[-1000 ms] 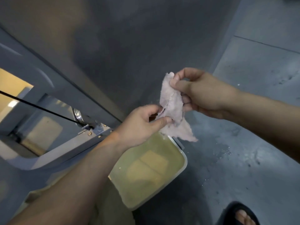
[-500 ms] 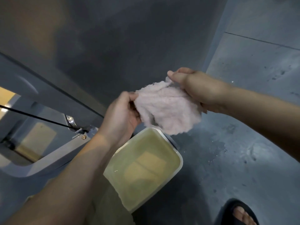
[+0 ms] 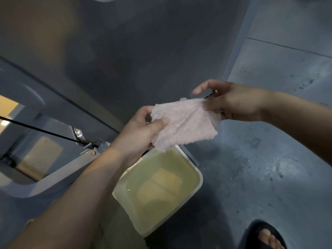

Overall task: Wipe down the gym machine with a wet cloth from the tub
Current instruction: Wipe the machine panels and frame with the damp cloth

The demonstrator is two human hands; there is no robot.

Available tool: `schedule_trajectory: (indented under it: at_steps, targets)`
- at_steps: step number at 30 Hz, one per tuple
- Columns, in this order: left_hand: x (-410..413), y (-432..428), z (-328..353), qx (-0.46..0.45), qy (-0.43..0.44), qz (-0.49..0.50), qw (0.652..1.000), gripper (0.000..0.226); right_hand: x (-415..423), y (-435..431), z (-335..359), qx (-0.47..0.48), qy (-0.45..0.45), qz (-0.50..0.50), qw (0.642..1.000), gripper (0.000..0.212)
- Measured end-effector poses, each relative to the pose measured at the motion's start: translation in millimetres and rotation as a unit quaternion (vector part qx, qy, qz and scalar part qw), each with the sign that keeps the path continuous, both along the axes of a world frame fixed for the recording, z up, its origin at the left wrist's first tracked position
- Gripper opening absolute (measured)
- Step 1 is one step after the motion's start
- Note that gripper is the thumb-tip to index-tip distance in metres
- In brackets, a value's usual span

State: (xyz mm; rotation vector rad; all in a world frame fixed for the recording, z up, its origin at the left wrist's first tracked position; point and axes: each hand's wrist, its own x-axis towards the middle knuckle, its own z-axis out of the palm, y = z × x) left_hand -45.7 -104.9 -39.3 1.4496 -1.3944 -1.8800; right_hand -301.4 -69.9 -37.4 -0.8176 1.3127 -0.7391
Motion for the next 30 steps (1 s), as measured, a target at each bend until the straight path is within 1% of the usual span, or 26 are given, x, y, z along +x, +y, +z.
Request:
schedule_trajectory:
  at_steps: [1, 2, 3, 5, 6, 7, 9, 11, 14, 17, 19, 20, 22, 23, 24, 25, 26, 27, 28, 29, 30]
  targets:
    - [1, -1, 3, 0.033, 0.030, 0.004, 0.999, 0.030, 0, 0, 1, 0.000, -0.006, -0.018, 1.000, 0.029]
    - [2, -3, 7, 0.074, 0.085, 0.014, 0.994, 0.034, -1, 0, 1, -0.002, -0.016, -0.036, 0.999, 0.024]
    - [4, -5, 11, 0.126, 0.155, 0.036, 0.979, 0.039, -1, 0, 2, -0.006, -0.030, -0.050, 0.998, 0.021]
    - [11, -8, 18, 0.223, 0.284, 0.099, 0.928, 0.054, -3, 1, 4, -0.005, -0.075, -0.066, 0.995, 0.023]
    - [14, -9, 19, 0.244, 0.300, 0.109, 0.916, 0.058, -5, 3, 5, -0.006, -0.100, -0.070, 0.993, 0.027]
    - [15, -9, 17, 0.254, 0.271, 0.099, 0.923, 0.061, -7, 4, 7, -0.010, -0.118, -0.071, 0.990, 0.030]
    - [15, -6, 9, 0.244, 0.153, 0.055, 0.956, 0.066, -12, 7, 7, -0.020, -0.117, -0.067, 0.991, 0.036]
    - [13, -4, 2, 0.208, 0.081, 0.048, 0.974, 0.058, -16, 11, 7, -0.018, -0.092, -0.053, 0.994, 0.040]
    - [11, -4, -2, 0.151, 0.032, 0.093, 0.984, 0.034, -19, 15, 4, -0.013, -0.051, -0.035, 0.998, 0.042]
    - [8, -2, -3, 0.135, 0.031, 0.110, 0.984, 0.022, -14, 18, 0, -0.021, -0.027, -0.016, 0.999, 0.041]
    - [6, 2, -2, 0.110, 0.033, 0.091, 0.989, 0.020, -12, 21, -3, -0.049, 0.051, 0.024, 0.997, 0.044]
    - [5, 6, 0, 0.080, 0.015, 0.060, 0.995, 0.023, -12, 22, -3, -0.065, 0.108, 0.050, 0.991, 0.044]
    - [7, 12, -3, -0.017, -0.067, -0.033, 0.997, 0.032, -8, 24, -4, -0.086, 0.191, 0.083, 0.974, 0.040]
    - [7, 14, -5, -0.064, -0.110, -0.070, 0.989, 0.029, -6, 25, -5, -0.097, 0.224, 0.094, 0.965, 0.036]
    - [8, 15, -8, -0.097, -0.141, -0.093, 0.981, 0.021, -3, 25, -5, -0.110, 0.258, 0.110, 0.953, 0.029]
    - [9, 14, -10, -0.116, -0.160, -0.105, 0.975, 0.015, 1, 25, -4, -0.128, 0.296, 0.128, 0.938, 0.020]
    - [11, 11, -11, -0.131, -0.181, -0.112, 0.968, 0.018, 3, 24, -2, -0.149, 0.329, 0.137, 0.923, 0.011]
    - [13, 8, -11, -0.144, -0.201, -0.116, 0.962, 0.024, 4, 22, -1, -0.161, 0.341, 0.140, 0.915, 0.003]
    - [14, 6, -9, -0.157, -0.206, -0.119, 0.959, 0.029, 4, 21, 0, -0.163, 0.333, 0.137, 0.918, 0.009]
    - [14, 4, -7, -0.169, -0.200, -0.124, 0.957, 0.030, 3, 20, 1, -0.153, 0.283, 0.121, 0.939, 0.014]
    - [13, 3, -2, -0.174, -0.183, -0.133, 0.958, 0.028, 3, 19, 4, -0.134, 0.195, 0.092, 0.967, 0.016]
